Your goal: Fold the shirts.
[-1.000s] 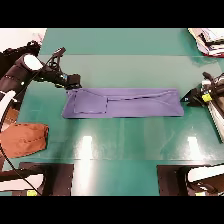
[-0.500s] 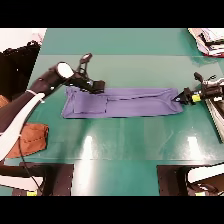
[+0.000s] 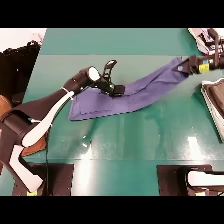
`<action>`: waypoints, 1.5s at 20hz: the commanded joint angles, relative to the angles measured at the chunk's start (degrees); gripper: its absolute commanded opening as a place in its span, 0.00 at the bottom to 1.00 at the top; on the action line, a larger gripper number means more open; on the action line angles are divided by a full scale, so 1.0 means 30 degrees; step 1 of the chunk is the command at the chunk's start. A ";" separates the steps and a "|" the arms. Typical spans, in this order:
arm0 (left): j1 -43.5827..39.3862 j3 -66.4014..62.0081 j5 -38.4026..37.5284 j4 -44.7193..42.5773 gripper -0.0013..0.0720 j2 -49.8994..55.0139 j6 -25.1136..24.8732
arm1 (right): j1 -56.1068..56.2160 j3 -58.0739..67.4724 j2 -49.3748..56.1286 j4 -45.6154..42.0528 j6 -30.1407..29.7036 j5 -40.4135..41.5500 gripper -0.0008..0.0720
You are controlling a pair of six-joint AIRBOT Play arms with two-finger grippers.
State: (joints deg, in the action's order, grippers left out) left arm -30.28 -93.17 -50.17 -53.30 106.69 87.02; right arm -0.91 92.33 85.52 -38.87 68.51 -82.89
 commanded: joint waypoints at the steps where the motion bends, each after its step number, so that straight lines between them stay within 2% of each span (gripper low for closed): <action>1: -0.0240 -0.0750 0.0248 0.0772 0.05 0.1100 0.0007 | 0.2922 0.2535 -0.0277 0.0284 0.1086 0.0117 0.03; 7: -0.0182 -0.0758 -0.0044 0.0736 0.05 0.1137 -0.0058 | 0.6761 0.5493 0.1545 0.0947 0.1151 0.0138 0.03; 10: 0.0838 -0.0772 -0.1698 -0.0007 0.05 0.0685 -0.0131 | 0.7635 0.6142 0.2426 0.0954 0.1137 0.0117 0.03; 13: 0.3024 -0.0765 -0.3585 -0.2506 0.05 -0.1231 -0.0117 | 0.9041 0.6280 0.3228 0.0984 0.0991 0.0583 0.03; 16: 0.5967 -0.0765 -0.4721 -0.5136 0.05 -0.4153 -0.0146 | 1.1497 0.6280 0.4189 0.0984 0.0284 0.2863 0.03; 19: 0.8590 -0.0765 -0.5049 -0.6105 0.05 -0.6666 -0.0153 | 1.4542 0.6288 0.5785 0.0976 -0.0226 0.6237 0.04; 20: 0.9355 -0.0765 -0.5042 -0.6142 0.05 -0.7337 -0.0153 | 1.5489 0.6288 0.6433 0.0969 -0.0379 0.7133 0.14; 21: 0.9938 -0.0765 -0.5034 -0.6142 0.05 -0.7832 -0.0153 | 1.6218 0.6288 0.6987 0.0962 -0.0925 0.7686 0.33; 22: 1.0426 -0.0765 -0.5064 -0.6142 0.05 -0.8189 -0.0153 | 1.6779 0.6288 0.7446 0.0962 -0.1865 0.7847 0.47; 23: 1.0768 -0.0765 -0.5187 -0.6135 0.05 -0.8459 -0.0146 | 1.7172 0.6288 0.7817 0.0954 -0.2885 0.7694 0.55; 26: 1.0958 -0.0765 -0.6033 -0.6105 0.05 -0.8597 -0.0153 | 1.6910 0.6288 0.7963 -0.0095 -0.3126 0.5734 0.52; 27: 1.0958 -0.0765 -0.6266 -0.5996 0.05 -0.8590 -0.0153 | 1.6473 0.6280 0.7839 -0.1049 -0.2251 0.4911 0.46; 28: 1.0958 -0.0758 -0.6339 -0.5865 0.05 -0.8582 -0.0153 | 1.5846 0.6237 0.7672 -0.2164 -0.1392 0.3883 0.44; 30: 1.0958 -0.0765 -0.6579 -0.5814 0.05 -0.8582 -0.0153 | 1.4258 0.5275 0.7118 -0.3322 -0.0976 0.2557 0.44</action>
State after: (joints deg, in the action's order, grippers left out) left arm 2.07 -95.46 -68.25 -70.96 81.41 86.54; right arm 45.65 110.08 107.94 -42.94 63.13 -69.23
